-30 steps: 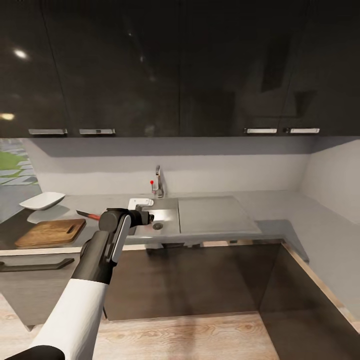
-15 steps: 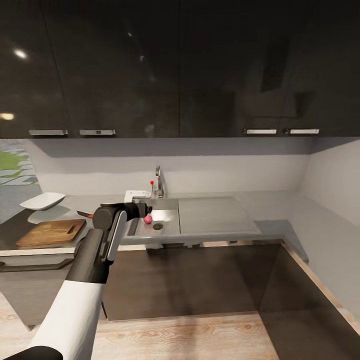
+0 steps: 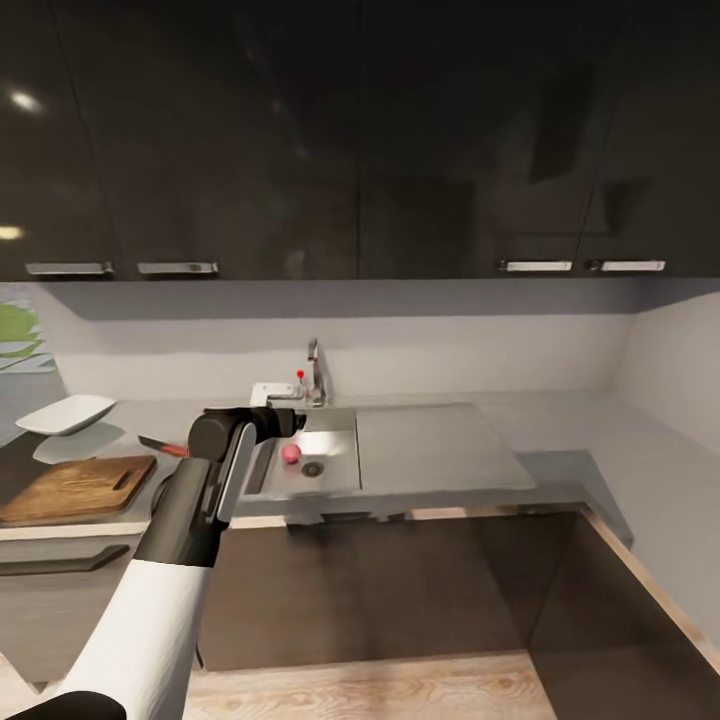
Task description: In the kitchen, take the Vidalia onion out of the sink, dice it on the chopping board with the paring knife, put the diced onion into the bowl on the countertop, then place both the paring knife and the chopping board into the sink.
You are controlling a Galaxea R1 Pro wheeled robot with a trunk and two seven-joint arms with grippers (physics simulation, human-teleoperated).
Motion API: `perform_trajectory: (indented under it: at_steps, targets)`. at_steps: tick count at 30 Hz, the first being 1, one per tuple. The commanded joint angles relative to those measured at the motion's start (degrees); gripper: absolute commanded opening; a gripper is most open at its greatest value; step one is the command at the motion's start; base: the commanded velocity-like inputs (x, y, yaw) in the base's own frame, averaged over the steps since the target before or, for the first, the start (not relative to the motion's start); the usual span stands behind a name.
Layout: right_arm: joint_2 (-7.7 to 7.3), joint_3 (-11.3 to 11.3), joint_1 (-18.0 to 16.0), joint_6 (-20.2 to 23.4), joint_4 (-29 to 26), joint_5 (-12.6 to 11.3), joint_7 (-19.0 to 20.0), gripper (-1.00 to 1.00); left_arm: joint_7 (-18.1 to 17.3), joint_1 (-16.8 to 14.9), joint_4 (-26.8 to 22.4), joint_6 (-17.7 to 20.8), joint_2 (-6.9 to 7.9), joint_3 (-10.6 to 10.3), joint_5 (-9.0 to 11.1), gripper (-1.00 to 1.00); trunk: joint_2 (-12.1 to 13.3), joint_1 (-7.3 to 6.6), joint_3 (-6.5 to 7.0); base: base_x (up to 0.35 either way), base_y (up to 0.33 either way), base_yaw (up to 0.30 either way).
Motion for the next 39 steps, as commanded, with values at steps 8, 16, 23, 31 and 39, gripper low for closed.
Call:
perform_trajectory:
  at_steps: [8, 16, 23, 31, 39]
  targets:
    - [0.06, 0.14, 0.01, -0.11, 1.32, -0.13, -0.08, 1.0, 0.3, -0.04, 3.31, 0.13, 0.06, -0.07, 0.06, 1.0, -0.11, 0.07, -0.11, 0.322, 0.0, 0.0]
    - [0.07, 0.16, 0.02, -0.13, 1.4, -0.08, 0.02, 1.0, 0.3, -0.06, 5.78, 0.06, 0.06, -0.07, 0.06, 1.0, -0.11, 0.07, -0.19, 0.323, 0.0, 0.0]
    - [0.07, 0.16, 0.02, -0.05, 1.46, -0.1, 0.08, 1.0, 0.3, -0.02, 6.25, 0.04, 0.11, -0.07, 0.06, 1.0, -0.11, 0.07, -0.63, 0.308, 0.0, 0.0]
    - [0.07, 0.16, 0.02, -0.04, 1.47, -0.06, 0.1, 1.0, 0.3, 0.02, 7.14, 0.03, 0.15, -0.03, 0.08, 1.0, -0.11, 0.07, -1.24, 0.119, 0.0, 0.0]
    - [0.06, 0.16, -0.01, -0.04, 1.47, -0.05, 0.1, 1.0, 0.3, 0.03, 8.71, -0.05, 0.15, 0.01, 0.12, 1.0, -0.11, 0.07, -1.9, 0.007, 0.0, 0.0]
